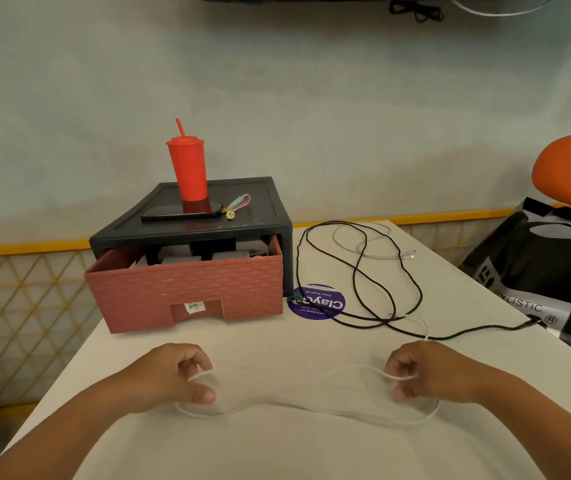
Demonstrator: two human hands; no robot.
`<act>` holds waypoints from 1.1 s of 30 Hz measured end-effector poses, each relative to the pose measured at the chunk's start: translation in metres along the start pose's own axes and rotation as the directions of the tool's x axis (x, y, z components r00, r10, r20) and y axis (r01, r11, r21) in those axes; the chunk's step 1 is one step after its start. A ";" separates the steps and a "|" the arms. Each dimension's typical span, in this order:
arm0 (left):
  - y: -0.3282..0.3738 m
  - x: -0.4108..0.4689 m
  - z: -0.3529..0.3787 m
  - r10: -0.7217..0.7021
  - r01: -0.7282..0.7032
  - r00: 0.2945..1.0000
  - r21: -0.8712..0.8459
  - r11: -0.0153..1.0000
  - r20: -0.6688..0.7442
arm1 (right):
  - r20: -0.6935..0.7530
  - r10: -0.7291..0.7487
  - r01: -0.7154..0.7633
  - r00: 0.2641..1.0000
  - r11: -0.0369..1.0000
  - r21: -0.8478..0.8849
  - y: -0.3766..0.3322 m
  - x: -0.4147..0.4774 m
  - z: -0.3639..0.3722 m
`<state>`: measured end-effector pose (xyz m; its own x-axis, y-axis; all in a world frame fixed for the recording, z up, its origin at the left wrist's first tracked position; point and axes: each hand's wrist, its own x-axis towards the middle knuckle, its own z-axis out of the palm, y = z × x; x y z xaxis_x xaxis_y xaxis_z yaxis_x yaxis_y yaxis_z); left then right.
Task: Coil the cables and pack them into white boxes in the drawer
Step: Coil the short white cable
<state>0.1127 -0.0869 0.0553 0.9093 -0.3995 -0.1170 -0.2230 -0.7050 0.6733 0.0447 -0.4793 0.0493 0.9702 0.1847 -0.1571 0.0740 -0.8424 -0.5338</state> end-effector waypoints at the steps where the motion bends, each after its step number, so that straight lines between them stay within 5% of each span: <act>1: 0.003 0.001 0.000 0.010 -0.010 1.000 0.001 1.000 0.004 | 0.014 -0.003 0.003 1.000 1.000 0.003 -0.002 0.000 -0.001; 10: 0.032 0.018 0.031 0.093 -0.106 0.986 0.090 0.990 0.136 | 0.073 -0.016 0.015 0.997 1.000 0.025 -0.001 0.008 0.004; 19: 0.040 0.034 0.063 0.170 -0.181 0.983 0.176 0.968 0.076 | -0.159 0.021 -0.028 0.987 0.999 -0.045 0.007 0.017 0.000; 30: 0.076 0.038 0.102 0.124 -0.171 0.978 0.312 0.935 0.166 | -0.015 -0.167 0.161 0.986 0.969 -0.186 -0.051 0.025 0.050; 33: 0.082 0.038 0.102 0.085 -0.145 0.984 0.429 0.891 0.157 | 0.011 -0.122 0.121 0.992 0.970 -0.212 -0.059 0.028 0.060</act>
<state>0.0932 -0.2199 0.0317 0.8208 -0.5446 -0.1723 -0.4817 -0.8221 0.3036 0.0539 -0.3936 0.0268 0.9514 0.2915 -0.0996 0.2385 -0.9017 -0.3605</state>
